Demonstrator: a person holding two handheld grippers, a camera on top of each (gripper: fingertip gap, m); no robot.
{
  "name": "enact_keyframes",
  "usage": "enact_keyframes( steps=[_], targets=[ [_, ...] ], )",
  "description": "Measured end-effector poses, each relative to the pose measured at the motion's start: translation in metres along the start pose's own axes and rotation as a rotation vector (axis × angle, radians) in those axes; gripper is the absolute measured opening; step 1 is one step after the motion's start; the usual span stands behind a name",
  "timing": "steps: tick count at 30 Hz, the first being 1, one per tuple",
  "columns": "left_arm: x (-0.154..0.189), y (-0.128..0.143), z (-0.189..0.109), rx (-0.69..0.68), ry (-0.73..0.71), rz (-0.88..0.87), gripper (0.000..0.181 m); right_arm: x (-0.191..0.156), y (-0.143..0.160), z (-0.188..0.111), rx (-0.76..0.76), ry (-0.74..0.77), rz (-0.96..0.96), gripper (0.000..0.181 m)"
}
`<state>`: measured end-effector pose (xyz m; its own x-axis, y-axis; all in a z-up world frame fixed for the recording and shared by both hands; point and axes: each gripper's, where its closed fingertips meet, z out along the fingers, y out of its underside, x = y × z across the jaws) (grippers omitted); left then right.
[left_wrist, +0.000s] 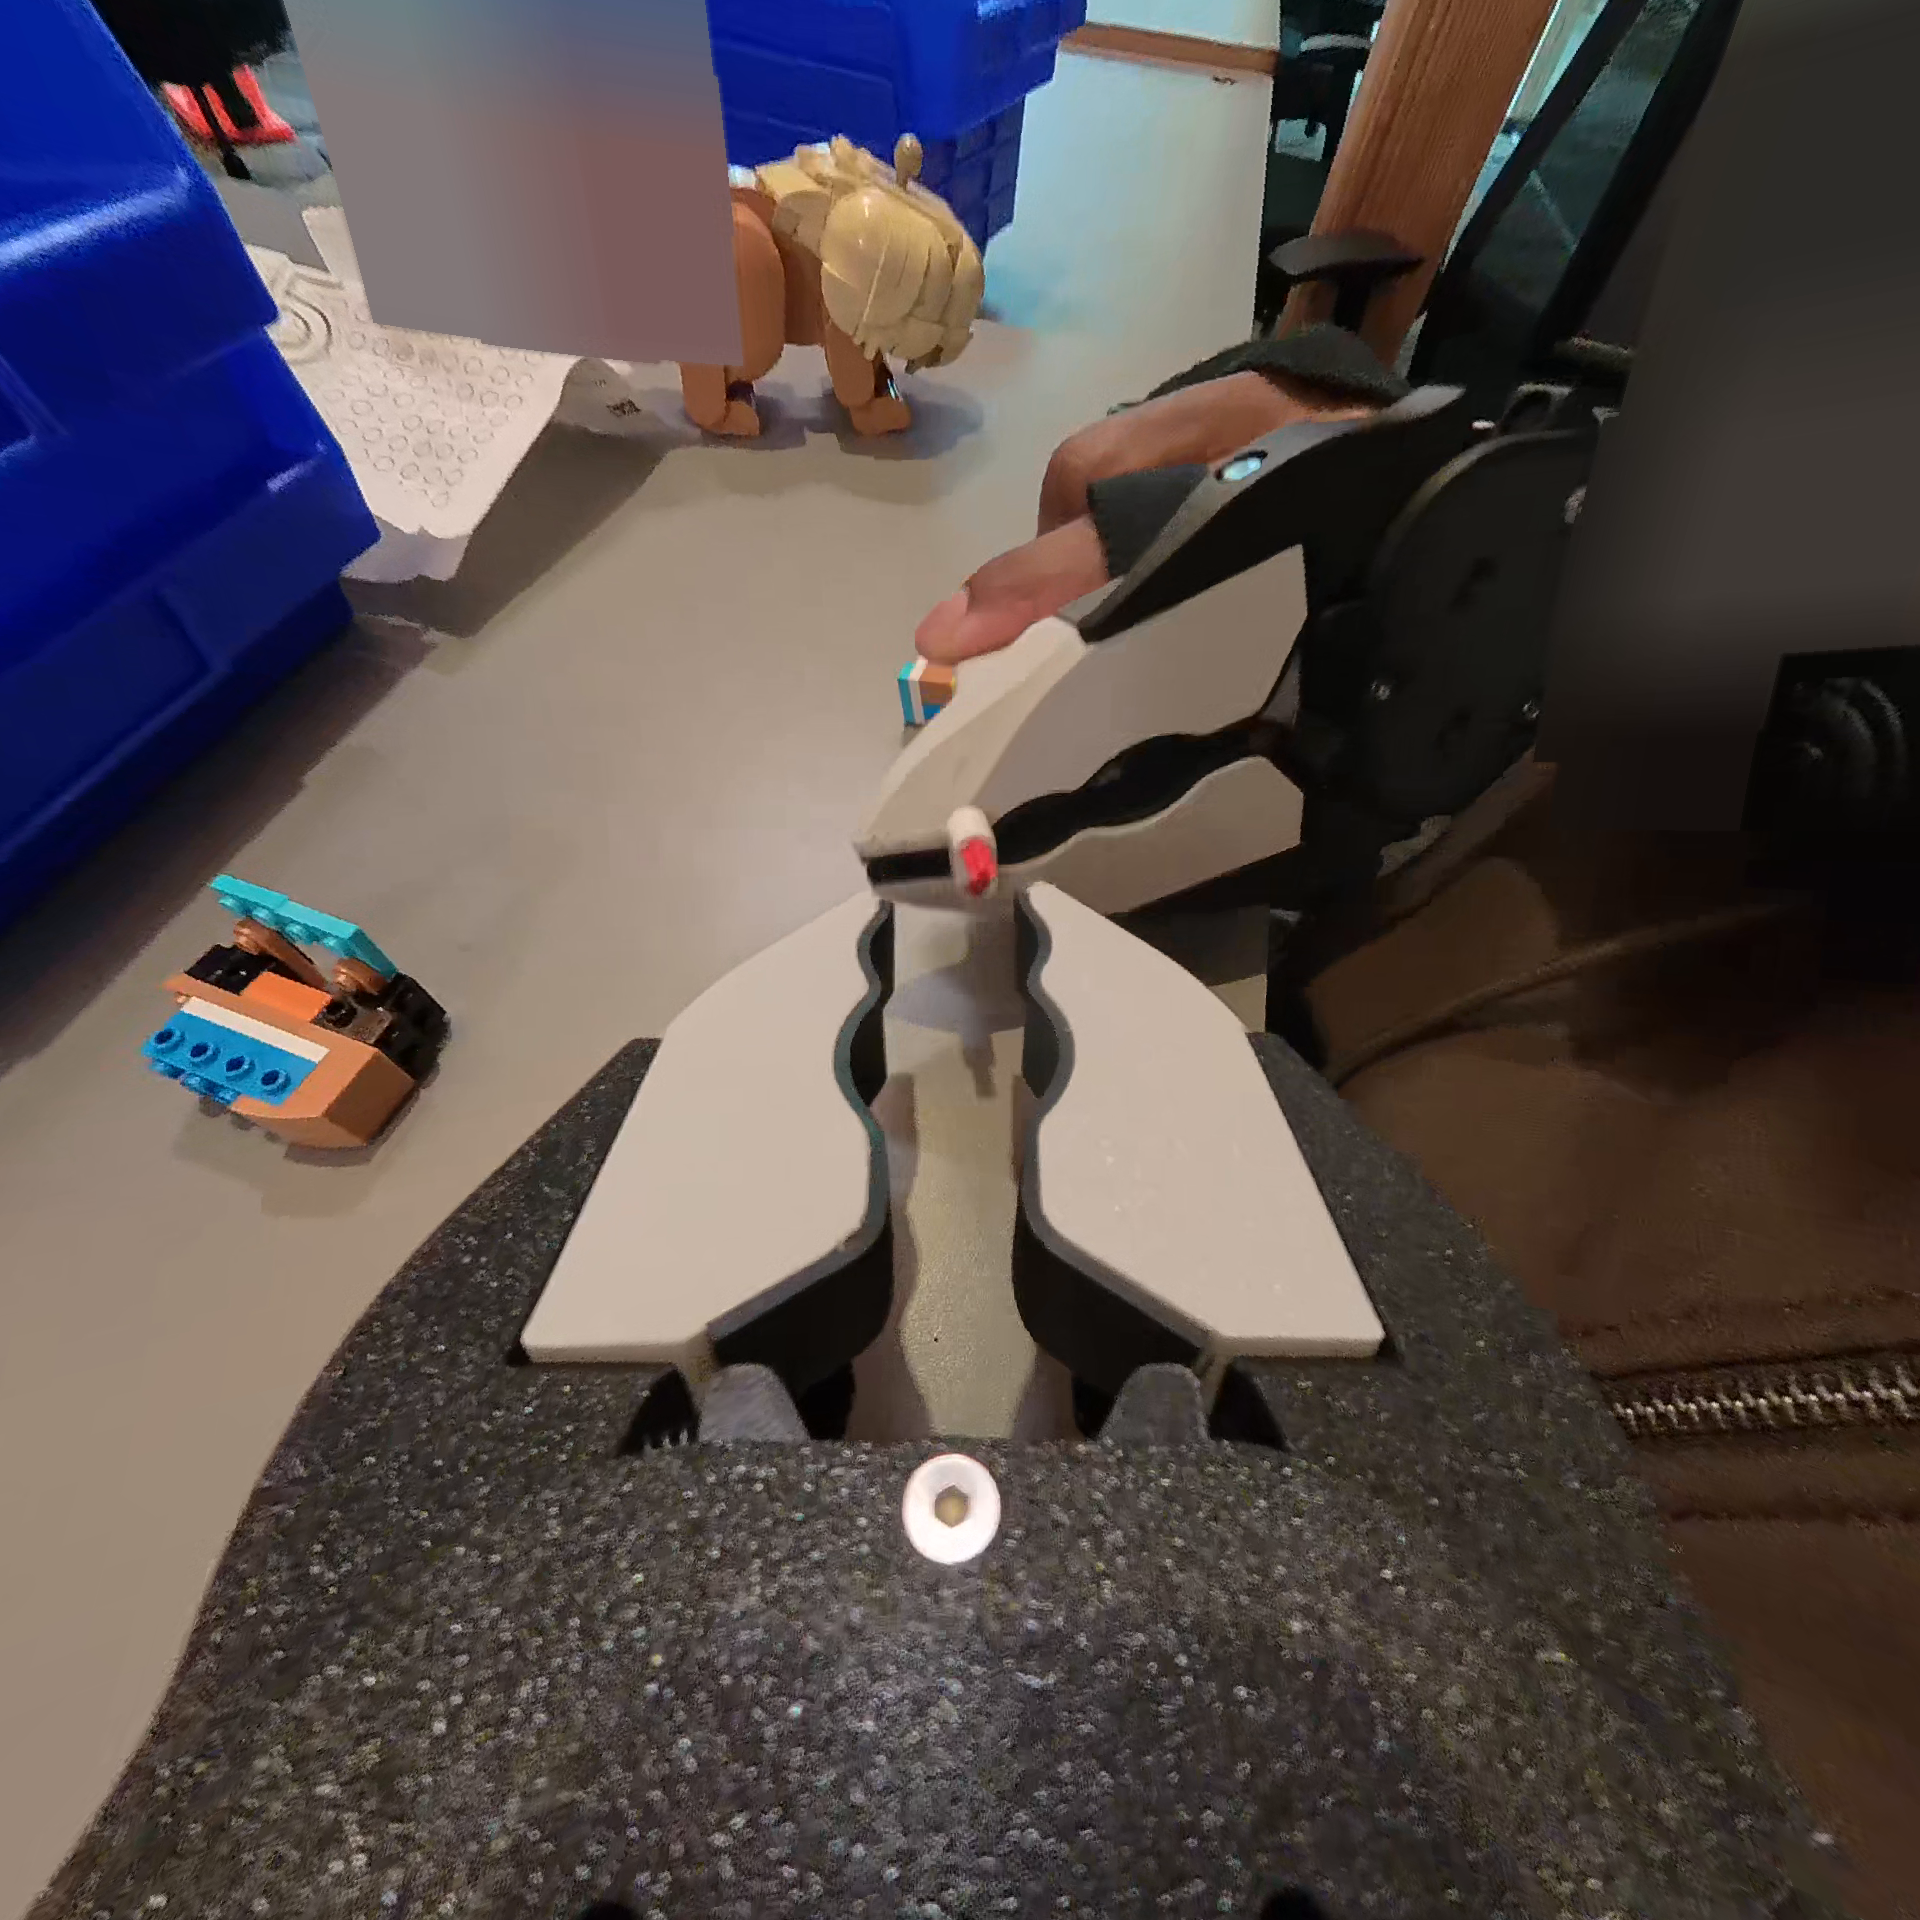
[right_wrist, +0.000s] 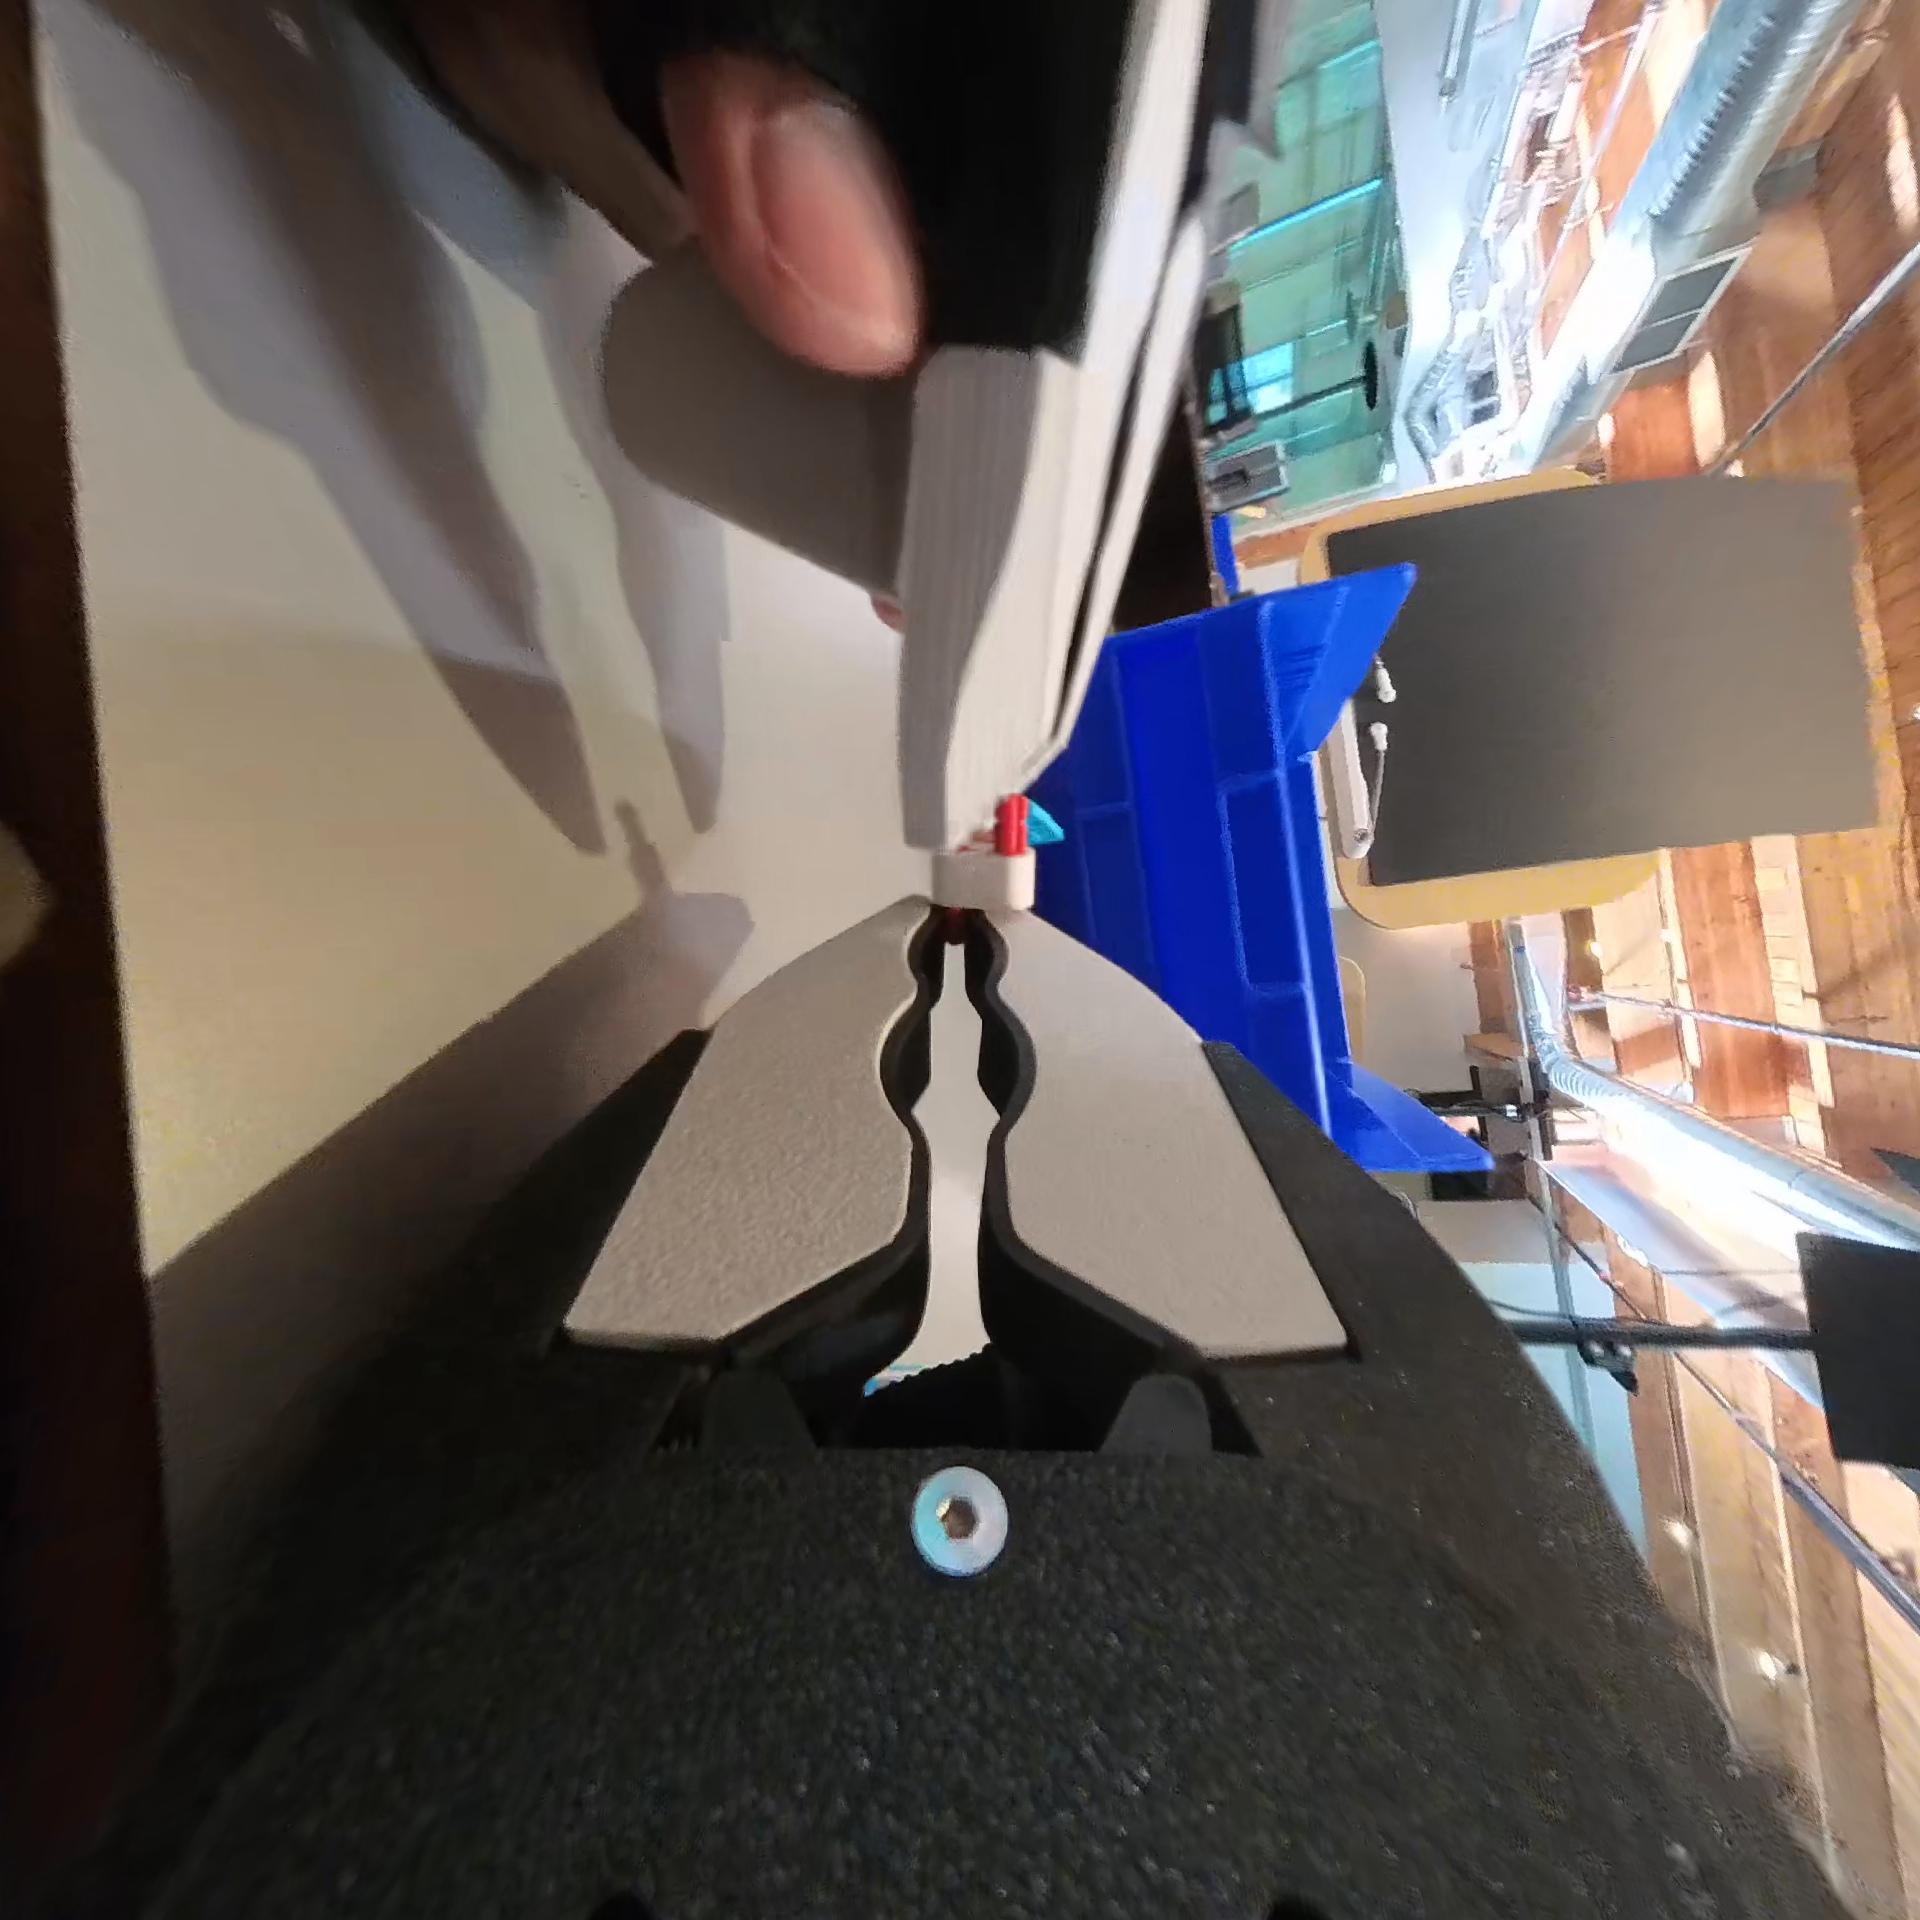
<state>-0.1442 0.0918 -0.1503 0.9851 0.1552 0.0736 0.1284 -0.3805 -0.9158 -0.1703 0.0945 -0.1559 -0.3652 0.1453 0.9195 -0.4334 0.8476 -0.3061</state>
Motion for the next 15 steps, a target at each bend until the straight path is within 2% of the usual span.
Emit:
enact_keyframes(
  steps=[2, 4, 7, 11, 13, 15],
  targets=[
    [0.003, -0.003, -0.003, 0.026, 0.012, 0.006, 0.025, 0.013, 0.009, -0.009, 0.002, 0.043, 0.043, 0.004],
    [0.005, -0.002, -0.004, 0.026, 0.038, -0.005, 0.027, 0.028, 0.031, -0.024, -0.023, 0.061, 0.117, 0.003],
    [0.009, 0.003, 0.001, -0.021, 0.068, 0.000, 0.028, 0.037, 0.076, -0.052, -0.069, -0.020, 0.193, 0.003],
    [0.011, 0.007, 0.006, -0.064, 0.062, 0.029, 0.028, 0.019, 0.105, -0.092, -0.043, -0.228, 0.244, 0.003],
    [0.010, 0.008, 0.007, -0.071, 0.054, 0.029, 0.027, 0.004, 0.114, -0.095, -0.063, -0.316, 0.265, 0.003],
    [0.009, 0.008, 0.008, -0.070, 0.048, 0.026, 0.027, -0.007, 0.119, -0.087, -0.093, -0.358, 0.242, 0.004]
  ],
)
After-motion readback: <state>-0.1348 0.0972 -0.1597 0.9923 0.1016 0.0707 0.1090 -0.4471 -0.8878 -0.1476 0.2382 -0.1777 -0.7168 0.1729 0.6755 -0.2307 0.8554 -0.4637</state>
